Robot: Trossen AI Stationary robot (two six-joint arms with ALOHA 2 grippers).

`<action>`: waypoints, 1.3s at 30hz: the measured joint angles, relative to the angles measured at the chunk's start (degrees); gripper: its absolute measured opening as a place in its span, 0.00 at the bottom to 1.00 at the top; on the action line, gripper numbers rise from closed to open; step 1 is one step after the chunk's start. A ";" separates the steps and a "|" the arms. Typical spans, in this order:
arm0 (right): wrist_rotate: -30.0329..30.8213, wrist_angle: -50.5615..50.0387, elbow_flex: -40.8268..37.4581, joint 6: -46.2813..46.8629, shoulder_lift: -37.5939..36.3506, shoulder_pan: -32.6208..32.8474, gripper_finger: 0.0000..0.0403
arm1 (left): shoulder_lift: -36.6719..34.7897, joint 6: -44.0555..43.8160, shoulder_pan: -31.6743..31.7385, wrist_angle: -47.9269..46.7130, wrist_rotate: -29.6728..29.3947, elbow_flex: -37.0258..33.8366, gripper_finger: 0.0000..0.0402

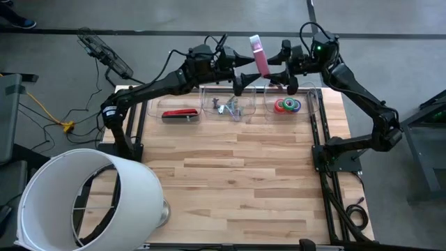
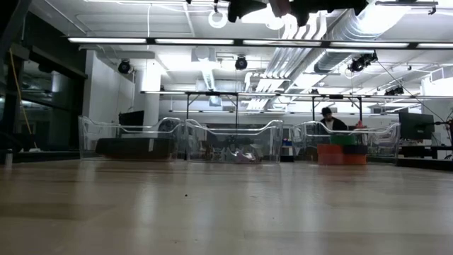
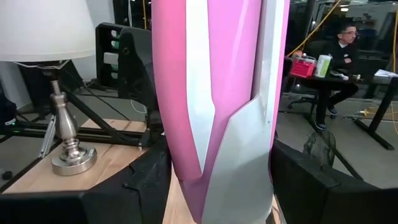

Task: Pick and place Stapler, Stapler remover, tape
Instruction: Put the pink stapler into the left transparent bin

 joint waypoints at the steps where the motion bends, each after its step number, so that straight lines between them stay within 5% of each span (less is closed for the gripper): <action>1: 0.05 -0.01 0.00 0.00 0.00 0.22 0.55 | 0.00 0.00 0.02 -0.04 -0.14 0.00 0.86; 15: -0.97 1.71 0.00 1.31 0.02 2.46 0.55 | 0.00 1.35 -0.39 2.88 3.85 0.00 0.86; 39: 21.01 5.14 0.00 1.30 3.06 13.97 0.55 | -0.02 -0.61 -0.43 6.51 6.52 0.00 0.86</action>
